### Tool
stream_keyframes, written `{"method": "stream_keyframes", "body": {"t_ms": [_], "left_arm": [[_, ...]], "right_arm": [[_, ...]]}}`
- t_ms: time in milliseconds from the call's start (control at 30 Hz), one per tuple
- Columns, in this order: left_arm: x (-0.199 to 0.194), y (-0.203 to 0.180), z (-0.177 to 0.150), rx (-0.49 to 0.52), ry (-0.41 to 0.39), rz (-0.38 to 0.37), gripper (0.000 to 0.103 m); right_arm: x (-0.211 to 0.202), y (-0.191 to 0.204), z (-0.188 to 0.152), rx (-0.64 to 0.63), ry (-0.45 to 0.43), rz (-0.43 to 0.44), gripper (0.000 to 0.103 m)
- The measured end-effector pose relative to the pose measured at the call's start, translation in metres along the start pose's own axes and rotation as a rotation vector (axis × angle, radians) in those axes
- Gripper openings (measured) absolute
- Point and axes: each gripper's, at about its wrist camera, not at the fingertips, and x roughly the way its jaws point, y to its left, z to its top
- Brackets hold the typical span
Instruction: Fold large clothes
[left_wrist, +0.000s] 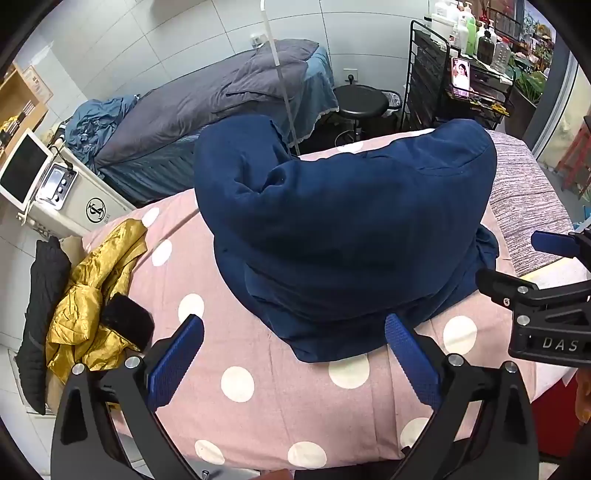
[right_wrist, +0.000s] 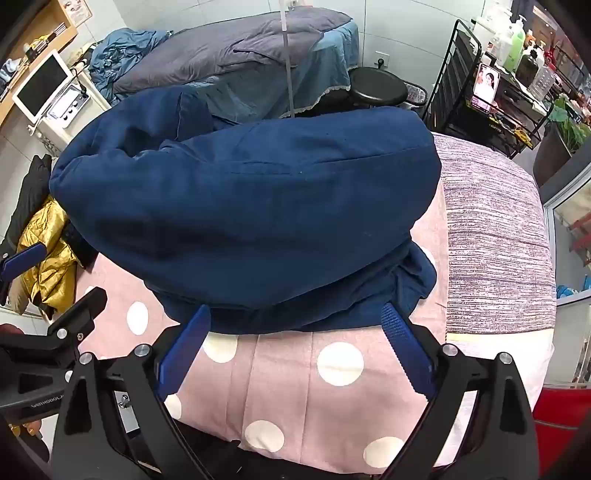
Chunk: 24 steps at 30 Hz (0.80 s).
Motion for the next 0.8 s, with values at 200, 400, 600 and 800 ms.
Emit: {"method": "stream_keyframes", "body": {"t_ms": [200, 400, 600, 800], "left_arm": [[0.005, 0.001, -0.003, 0.02, 0.004, 0.0, 0.097], [0.003, -0.003, -0.003, 0.017, 0.012, 0.013, 0.097], [0.005, -0.003, -0.005, 0.018, 0.018, 0.011, 0.097], [0.006, -0.002, -0.005, 0.014, 0.022, 0.012, 0.097]], "right_arm": [[-0.004, 0.001, 0.003, -0.004, 0.001, 0.0, 0.092], [-0.003, 0.002, -0.002, -0.005, 0.004, 0.001, 0.092], [0.005, 0.003, -0.009, -0.022, 0.009, -0.014, 0.092], [0.004, 0.005, -0.008, -0.026, 0.014, -0.013, 0.092]]}}
